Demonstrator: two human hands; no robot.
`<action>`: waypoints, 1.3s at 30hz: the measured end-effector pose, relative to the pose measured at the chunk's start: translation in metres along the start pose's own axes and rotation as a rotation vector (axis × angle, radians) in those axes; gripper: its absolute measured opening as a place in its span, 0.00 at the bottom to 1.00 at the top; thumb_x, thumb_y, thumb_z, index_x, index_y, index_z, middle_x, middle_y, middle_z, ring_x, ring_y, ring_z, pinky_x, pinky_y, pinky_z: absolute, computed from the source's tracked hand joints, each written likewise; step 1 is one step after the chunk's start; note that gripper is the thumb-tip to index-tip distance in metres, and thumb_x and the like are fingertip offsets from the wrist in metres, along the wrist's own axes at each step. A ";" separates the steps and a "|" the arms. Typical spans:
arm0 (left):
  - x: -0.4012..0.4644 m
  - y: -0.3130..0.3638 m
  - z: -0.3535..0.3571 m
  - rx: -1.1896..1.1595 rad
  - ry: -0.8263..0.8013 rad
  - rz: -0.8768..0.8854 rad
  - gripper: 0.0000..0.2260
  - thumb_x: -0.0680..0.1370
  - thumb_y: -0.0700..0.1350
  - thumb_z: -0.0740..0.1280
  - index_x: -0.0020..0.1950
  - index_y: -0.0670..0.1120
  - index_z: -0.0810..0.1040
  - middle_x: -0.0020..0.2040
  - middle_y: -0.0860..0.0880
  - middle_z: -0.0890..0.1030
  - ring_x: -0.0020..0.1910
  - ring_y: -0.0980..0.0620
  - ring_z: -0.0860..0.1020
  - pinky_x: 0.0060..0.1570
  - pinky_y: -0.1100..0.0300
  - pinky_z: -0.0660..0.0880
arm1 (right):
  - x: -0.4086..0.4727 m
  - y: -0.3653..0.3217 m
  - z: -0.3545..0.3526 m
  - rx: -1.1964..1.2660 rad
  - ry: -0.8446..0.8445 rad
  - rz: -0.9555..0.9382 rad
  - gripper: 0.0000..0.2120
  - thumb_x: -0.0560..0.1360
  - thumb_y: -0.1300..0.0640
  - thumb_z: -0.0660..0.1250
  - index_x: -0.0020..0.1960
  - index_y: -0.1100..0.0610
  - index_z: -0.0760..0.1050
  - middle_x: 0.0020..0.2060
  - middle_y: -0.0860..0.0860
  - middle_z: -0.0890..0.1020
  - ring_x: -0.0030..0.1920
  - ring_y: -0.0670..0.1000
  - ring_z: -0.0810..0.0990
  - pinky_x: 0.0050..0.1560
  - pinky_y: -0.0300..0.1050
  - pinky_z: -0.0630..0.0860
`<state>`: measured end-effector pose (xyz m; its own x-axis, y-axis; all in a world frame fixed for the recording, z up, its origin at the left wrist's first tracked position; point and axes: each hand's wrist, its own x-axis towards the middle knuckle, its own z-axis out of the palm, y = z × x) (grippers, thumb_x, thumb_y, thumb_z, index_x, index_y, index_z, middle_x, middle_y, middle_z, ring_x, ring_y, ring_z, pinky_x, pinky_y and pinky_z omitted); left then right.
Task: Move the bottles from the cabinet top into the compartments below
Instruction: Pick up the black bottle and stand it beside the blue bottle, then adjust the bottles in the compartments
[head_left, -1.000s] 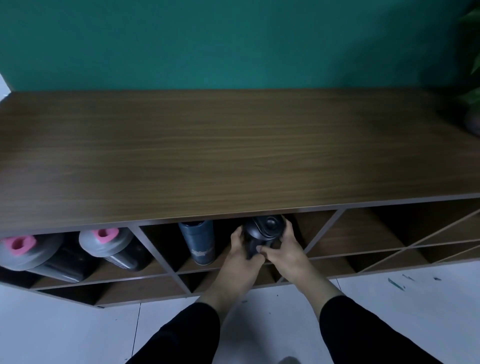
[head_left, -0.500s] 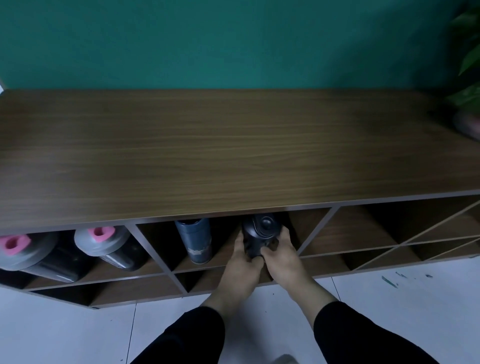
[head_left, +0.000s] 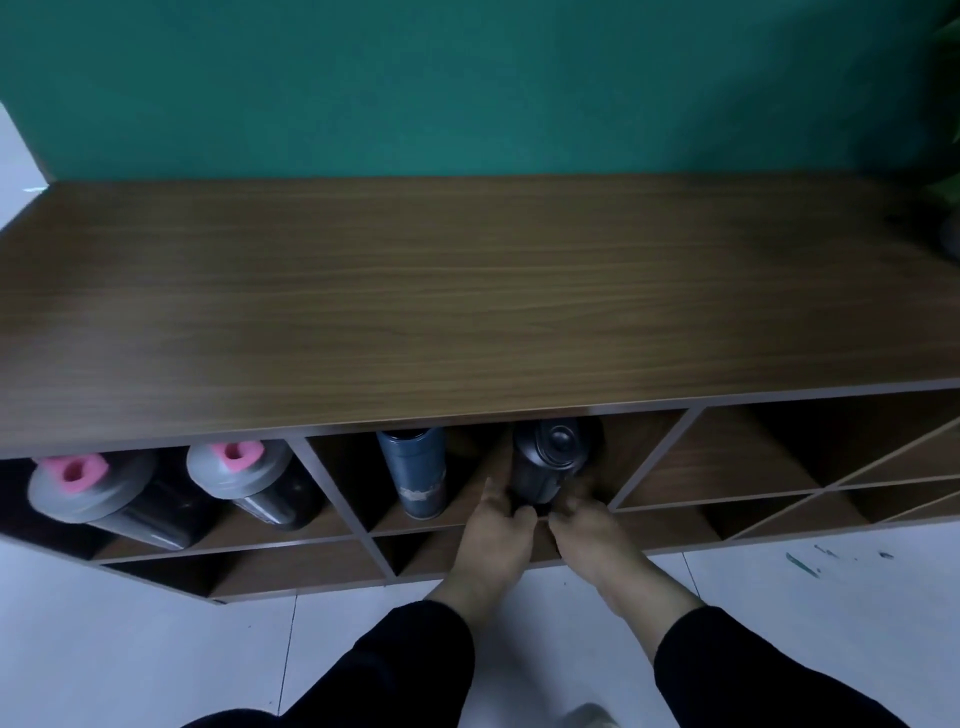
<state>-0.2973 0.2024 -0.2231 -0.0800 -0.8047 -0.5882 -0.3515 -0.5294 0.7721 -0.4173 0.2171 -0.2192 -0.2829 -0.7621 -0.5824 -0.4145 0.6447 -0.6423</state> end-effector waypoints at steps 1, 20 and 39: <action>0.000 -0.006 -0.004 0.009 0.010 -0.005 0.09 0.80 0.37 0.62 0.58 0.40 0.78 0.56 0.38 0.82 0.56 0.39 0.80 0.63 0.45 0.76 | -0.001 0.003 0.003 -0.051 -0.056 0.024 0.12 0.78 0.58 0.58 0.53 0.63 0.76 0.41 0.55 0.78 0.38 0.51 0.74 0.37 0.43 0.69; 0.018 -0.057 -0.069 -0.325 0.193 0.044 0.35 0.73 0.43 0.62 0.81 0.55 0.61 0.64 0.48 0.84 0.61 0.46 0.83 0.70 0.41 0.75 | 0.023 -0.054 0.088 0.082 -0.255 -0.250 0.29 0.78 0.68 0.55 0.77 0.55 0.60 0.75 0.55 0.68 0.75 0.52 0.66 0.74 0.48 0.63; 0.026 -0.042 -0.083 -0.369 0.199 0.057 0.17 0.82 0.35 0.64 0.68 0.49 0.73 0.56 0.48 0.86 0.53 0.54 0.84 0.60 0.53 0.79 | 0.017 -0.044 0.088 0.063 -0.217 -0.274 0.28 0.79 0.68 0.55 0.78 0.57 0.60 0.74 0.55 0.69 0.74 0.50 0.68 0.74 0.44 0.63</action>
<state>-0.2069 0.1814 -0.2511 0.1044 -0.8524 -0.5123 0.0083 -0.5144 0.8575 -0.3279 0.1807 -0.2450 0.0245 -0.8812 -0.4722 -0.3937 0.4256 -0.8148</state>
